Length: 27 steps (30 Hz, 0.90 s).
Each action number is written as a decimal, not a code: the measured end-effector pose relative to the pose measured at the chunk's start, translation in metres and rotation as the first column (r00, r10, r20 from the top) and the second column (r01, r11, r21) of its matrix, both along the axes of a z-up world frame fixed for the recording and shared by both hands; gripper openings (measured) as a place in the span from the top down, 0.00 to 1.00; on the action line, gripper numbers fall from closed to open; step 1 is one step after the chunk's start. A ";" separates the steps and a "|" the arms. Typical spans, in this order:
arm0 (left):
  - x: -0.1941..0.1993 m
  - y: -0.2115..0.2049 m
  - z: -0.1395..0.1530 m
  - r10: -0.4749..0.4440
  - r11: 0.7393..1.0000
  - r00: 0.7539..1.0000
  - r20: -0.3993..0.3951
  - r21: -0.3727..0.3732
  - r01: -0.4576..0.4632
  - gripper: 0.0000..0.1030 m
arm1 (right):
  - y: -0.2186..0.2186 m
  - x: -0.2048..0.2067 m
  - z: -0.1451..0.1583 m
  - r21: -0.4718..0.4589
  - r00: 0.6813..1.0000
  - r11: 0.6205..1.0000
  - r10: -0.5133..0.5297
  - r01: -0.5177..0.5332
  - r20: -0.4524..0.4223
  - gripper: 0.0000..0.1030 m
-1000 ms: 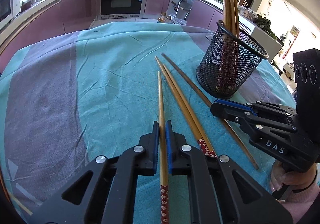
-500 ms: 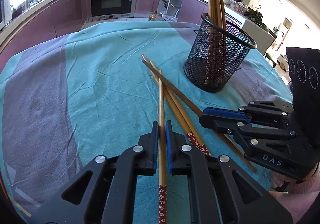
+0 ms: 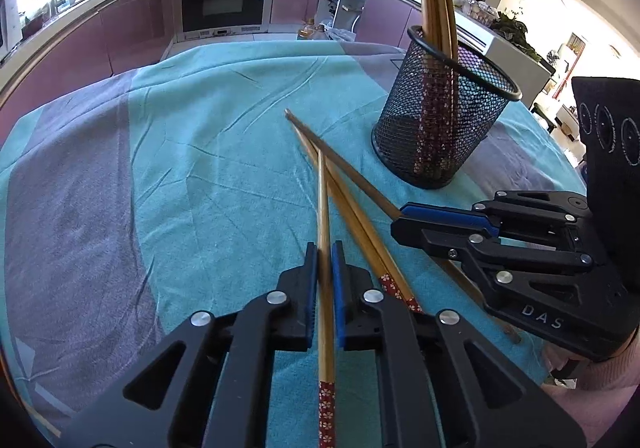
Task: Organize utensils
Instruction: 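Raise both chopsticks upright and carry them above the mesh cup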
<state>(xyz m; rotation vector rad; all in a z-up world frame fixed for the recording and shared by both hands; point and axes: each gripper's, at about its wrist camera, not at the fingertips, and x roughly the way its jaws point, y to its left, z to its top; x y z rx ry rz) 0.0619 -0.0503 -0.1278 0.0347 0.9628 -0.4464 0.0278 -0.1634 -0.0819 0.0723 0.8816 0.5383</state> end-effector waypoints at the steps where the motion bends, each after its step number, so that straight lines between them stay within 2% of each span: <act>1: -0.001 0.001 0.003 -0.001 1.000 1.000 0.007 -0.005 0.001 0.93 | -0.002 -0.002 0.004 0.009 1.000 1.000 -0.002 0.002 0.013 0.94; 9: -0.009 0.011 0.042 -0.033 0.995 0.997 0.072 -0.095 0.040 0.93 | -0.026 -0.019 0.046 0.063 0.990 0.998 -0.038 0.030 0.136 0.94; 17: -0.018 0.014 0.088 -0.073 0.981 0.985 0.160 -0.165 0.099 0.93 | -0.045 -0.025 0.071 0.111 0.978 0.993 -0.063 0.041 0.199 0.95; 22: -0.015 0.015 0.097 -0.064 0.981 0.984 0.167 -0.170 0.093 0.93 | -0.035 -0.017 0.050 0.007 0.990 0.999 -0.046 0.045 0.130 0.92; 24: -0.015 0.014 0.095 -0.059 0.981 0.986 0.156 -0.172 0.086 0.93 | -0.029 -0.010 0.033 -0.024 0.996 0.999 -0.042 0.044 0.082 0.83; 27: -0.014 0.017 0.093 -0.051 0.981 0.988 0.145 -0.179 0.077 0.93 | -0.023 0.001 0.009 -0.065 0.999 0.997 -0.050 0.051 0.021 0.77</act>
